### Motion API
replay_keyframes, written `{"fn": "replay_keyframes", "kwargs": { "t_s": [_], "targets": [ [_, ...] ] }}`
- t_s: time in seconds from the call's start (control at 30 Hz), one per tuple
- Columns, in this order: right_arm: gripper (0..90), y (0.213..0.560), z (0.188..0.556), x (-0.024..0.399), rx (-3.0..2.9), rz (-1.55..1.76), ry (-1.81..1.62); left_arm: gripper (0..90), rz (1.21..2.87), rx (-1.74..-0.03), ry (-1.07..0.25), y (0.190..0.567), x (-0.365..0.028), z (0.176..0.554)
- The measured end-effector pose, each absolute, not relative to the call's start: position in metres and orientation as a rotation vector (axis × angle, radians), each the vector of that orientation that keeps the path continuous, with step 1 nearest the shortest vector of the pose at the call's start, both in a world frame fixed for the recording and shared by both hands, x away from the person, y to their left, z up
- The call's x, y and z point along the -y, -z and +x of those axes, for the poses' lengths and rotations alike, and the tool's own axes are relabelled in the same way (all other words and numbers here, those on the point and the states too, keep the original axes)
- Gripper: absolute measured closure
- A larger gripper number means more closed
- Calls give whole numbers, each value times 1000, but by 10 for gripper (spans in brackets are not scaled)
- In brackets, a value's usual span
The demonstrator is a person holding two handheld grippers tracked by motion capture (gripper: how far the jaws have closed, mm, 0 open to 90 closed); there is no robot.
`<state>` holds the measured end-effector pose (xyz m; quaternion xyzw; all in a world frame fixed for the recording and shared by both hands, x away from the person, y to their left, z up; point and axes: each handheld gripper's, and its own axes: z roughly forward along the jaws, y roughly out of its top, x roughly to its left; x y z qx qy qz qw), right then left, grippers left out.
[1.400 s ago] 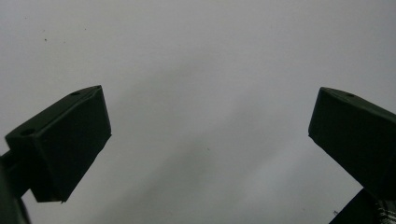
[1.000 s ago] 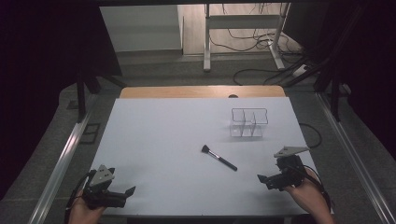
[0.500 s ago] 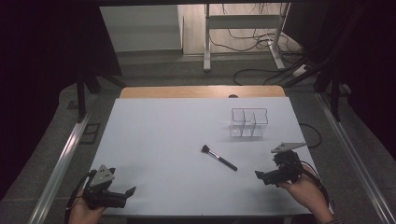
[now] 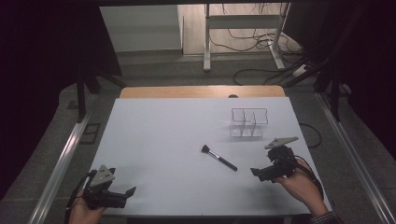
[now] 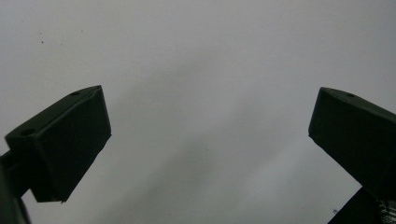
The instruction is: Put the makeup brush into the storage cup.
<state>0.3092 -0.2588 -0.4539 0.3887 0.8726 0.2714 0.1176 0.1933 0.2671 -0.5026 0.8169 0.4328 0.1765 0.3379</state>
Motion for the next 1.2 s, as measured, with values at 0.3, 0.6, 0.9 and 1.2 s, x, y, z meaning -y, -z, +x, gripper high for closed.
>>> {"fn": "replay_keyframes", "kwargs": {
  "t_s": [0.3, 0.6, 0.9, 1.2],
  "targets": [
    [0, 452, 316, 249, -2585, 1078, -744, 0, 2116, -1139, -430, 503, -269, 194],
    [0, 453, 324, 239, -2609, 1065, -728, 0, 2121, -1140, -422, 504, -270, 195],
    [0, 454, 331, 230, -2629, 1073, -729, 0, 2125, -1140, -422, 504, -269, 195],
    [0, 456, 337, 224, -2654, 1079, -697, 0, 2130, -1139, -421, 505, -269, 195]
  ]
}}
